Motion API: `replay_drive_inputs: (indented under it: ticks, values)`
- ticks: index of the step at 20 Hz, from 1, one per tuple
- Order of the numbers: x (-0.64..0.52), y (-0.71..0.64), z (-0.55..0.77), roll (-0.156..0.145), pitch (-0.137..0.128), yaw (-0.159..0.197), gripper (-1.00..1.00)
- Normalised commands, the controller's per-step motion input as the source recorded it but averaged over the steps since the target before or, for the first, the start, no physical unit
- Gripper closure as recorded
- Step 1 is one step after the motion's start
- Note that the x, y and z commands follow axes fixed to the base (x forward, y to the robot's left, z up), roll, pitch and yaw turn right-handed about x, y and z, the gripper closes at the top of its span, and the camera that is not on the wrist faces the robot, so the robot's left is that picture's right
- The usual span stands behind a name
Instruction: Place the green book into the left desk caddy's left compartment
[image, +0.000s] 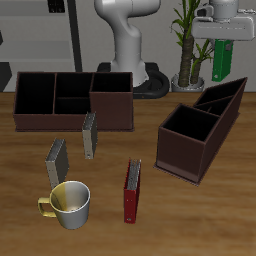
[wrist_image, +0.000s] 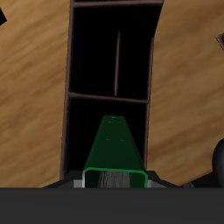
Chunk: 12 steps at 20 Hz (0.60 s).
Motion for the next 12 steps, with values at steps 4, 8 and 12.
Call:
replay_drive_inputs:
  ticks: [4, 8, 12]
  values:
    - [0.1, 0.07, -0.2, 0.004, 0.029, 0.008, 1.0]
    - [0.08, 0.1, -0.14, 0.022, 0.007, 0.027, 1.0]
    - [0.15, -0.02, -0.11, -0.01, 0.017, -0.006, 1.0]
